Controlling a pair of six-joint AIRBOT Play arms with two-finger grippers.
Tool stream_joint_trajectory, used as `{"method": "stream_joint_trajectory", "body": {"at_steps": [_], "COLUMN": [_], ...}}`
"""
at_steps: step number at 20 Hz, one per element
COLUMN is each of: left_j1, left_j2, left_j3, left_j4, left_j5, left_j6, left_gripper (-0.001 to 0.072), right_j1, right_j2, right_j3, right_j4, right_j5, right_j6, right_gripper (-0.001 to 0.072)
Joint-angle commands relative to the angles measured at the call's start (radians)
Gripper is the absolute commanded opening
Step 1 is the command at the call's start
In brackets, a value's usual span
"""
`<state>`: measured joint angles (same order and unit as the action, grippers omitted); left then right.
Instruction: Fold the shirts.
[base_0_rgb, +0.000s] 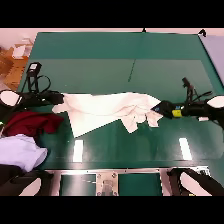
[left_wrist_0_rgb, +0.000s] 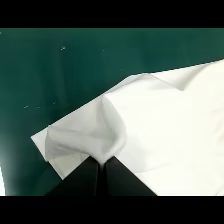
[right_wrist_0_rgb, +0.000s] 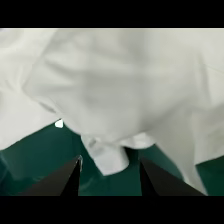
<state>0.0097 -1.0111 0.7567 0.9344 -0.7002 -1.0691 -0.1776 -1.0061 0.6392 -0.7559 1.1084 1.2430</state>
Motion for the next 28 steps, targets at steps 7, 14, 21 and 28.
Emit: {"method": "stream_joint_trajectory", "body": {"at_steps": [7,14,21,28], "left_j1": [0.0,0.0,0.0,0.0], "left_j2": [-0.007,-0.006,0.044,0.114], "left_j3": [-0.006,-0.005,0.492,1.264], "left_j4": [0.014,0.016,0.099,0.122], "left_j5": [-0.018,-0.023,-0.311,-0.455], "left_j6": [0.005,0.005,-0.095,-0.319], "left_gripper": [0.0026,0.0026,0.0025,0.0026], "right_j1": [0.284,0.295,0.014,-0.462], "right_j2": [-0.093,-0.183,0.156,0.397], "right_j3": [-0.292,-0.098,0.352,1.01], "right_j4": [0.28,0.284,0.22,0.22], "right_j5": [-0.55,-0.561,0.022,0.059], "right_j6": [0.021,-0.049,-0.007,0.046], "right_gripper": [0.0427,0.0023,0.0022,0.0022]}}
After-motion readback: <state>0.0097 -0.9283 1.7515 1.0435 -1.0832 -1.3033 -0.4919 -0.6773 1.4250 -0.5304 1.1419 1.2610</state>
